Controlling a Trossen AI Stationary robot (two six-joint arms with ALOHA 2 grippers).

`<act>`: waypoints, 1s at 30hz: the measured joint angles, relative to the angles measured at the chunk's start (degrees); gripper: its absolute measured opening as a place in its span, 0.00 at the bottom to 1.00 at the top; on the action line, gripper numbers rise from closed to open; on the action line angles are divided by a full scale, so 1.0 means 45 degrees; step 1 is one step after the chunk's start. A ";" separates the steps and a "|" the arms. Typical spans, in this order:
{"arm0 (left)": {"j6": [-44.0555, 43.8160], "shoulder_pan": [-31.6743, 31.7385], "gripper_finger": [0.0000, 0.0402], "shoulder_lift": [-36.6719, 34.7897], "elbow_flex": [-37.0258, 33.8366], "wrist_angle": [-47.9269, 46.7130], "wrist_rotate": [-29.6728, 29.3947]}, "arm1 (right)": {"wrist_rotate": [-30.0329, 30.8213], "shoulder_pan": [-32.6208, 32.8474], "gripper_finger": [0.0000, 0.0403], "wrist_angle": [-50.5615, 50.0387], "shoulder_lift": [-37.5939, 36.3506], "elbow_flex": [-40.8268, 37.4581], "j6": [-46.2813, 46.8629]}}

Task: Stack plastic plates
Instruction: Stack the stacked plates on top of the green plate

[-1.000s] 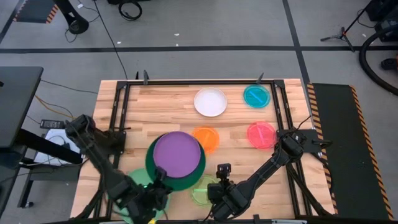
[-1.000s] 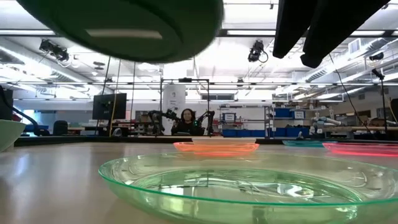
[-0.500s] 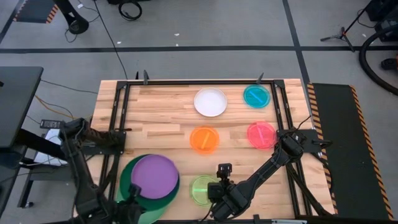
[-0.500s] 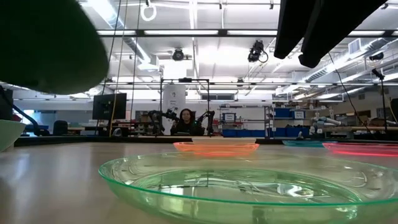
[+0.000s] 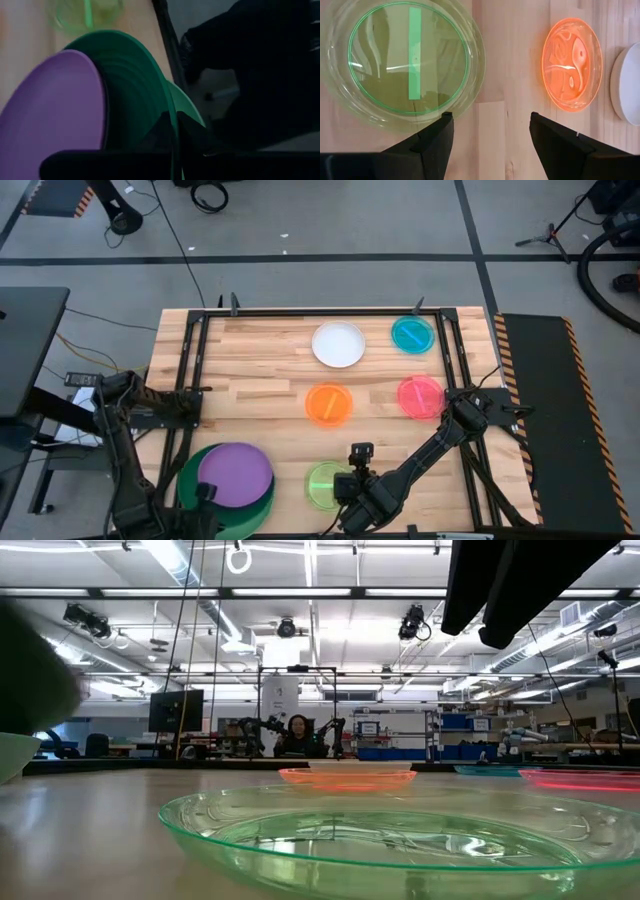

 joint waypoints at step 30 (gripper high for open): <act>-0.1415 0.0550 0.19 0.1044 -0.0102 -0.0115 0.1237 | -0.0015 -0.0012 0.66 0.0193 0.0010 -0.0005 0.0007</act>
